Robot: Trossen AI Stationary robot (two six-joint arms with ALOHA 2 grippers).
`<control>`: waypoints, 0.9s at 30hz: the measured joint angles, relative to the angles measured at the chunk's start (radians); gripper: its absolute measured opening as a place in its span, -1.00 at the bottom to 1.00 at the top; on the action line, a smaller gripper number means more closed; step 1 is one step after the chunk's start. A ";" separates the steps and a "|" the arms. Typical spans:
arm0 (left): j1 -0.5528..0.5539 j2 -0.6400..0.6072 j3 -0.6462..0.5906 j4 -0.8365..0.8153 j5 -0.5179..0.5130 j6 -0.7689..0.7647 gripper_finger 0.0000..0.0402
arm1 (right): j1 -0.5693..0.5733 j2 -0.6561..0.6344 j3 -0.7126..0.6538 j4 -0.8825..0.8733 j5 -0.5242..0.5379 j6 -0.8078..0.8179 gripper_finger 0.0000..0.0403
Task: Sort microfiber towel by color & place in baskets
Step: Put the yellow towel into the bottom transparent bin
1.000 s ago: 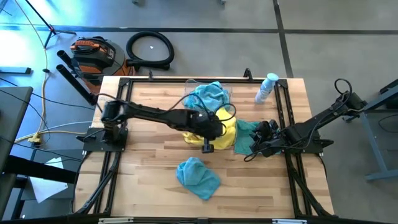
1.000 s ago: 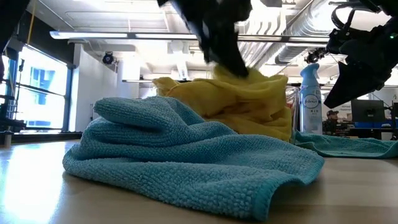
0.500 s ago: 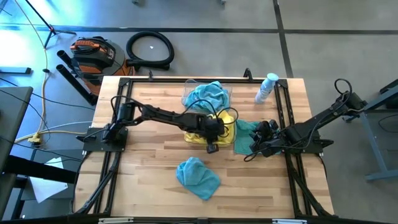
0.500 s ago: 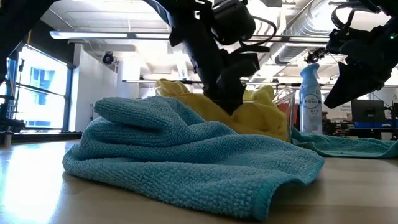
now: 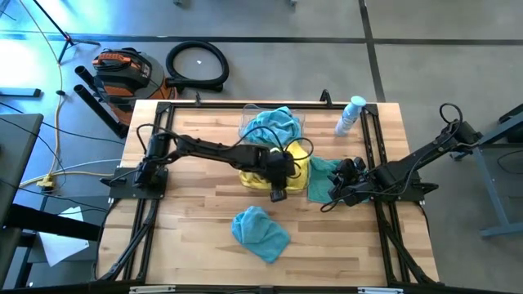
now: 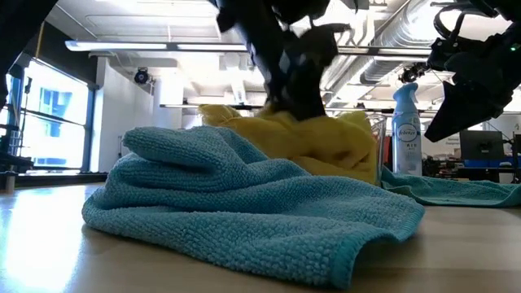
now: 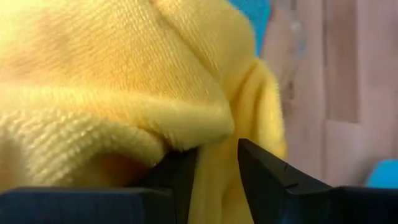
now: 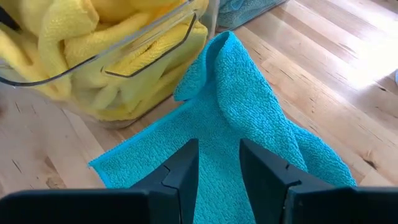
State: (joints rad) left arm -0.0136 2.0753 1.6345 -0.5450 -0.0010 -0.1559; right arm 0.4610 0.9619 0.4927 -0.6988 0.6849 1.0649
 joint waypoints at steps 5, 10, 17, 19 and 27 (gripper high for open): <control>-0.011 -0.056 0.036 -0.031 -0.007 0.033 -0.45 | 0.000 0.000 0.000 -0.001 0.000 0.000 -0.44; -0.014 -0.109 0.050 -0.034 -0.082 0.088 -0.45 | 0.000 0.000 0.000 -0.001 0.000 0.000 -0.44; 0.002 -0.108 0.050 -0.032 -0.118 0.081 -0.45 | 0.000 0.000 0.000 -0.009 0.000 0.000 -0.44; 0.003 -0.088 0.049 -0.048 -0.082 0.049 -0.45 | 0.000 0.000 0.000 -0.011 0.000 0.000 -0.44; 0.002 0.005 0.047 -0.013 0.168 -0.028 -0.45 | 0.000 0.000 0.000 -0.016 0.000 0.000 -0.44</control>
State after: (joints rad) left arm -0.0116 2.0807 1.6817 -0.5583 0.1674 -0.1843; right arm 0.4610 0.9622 0.4927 -0.7143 0.6847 1.0649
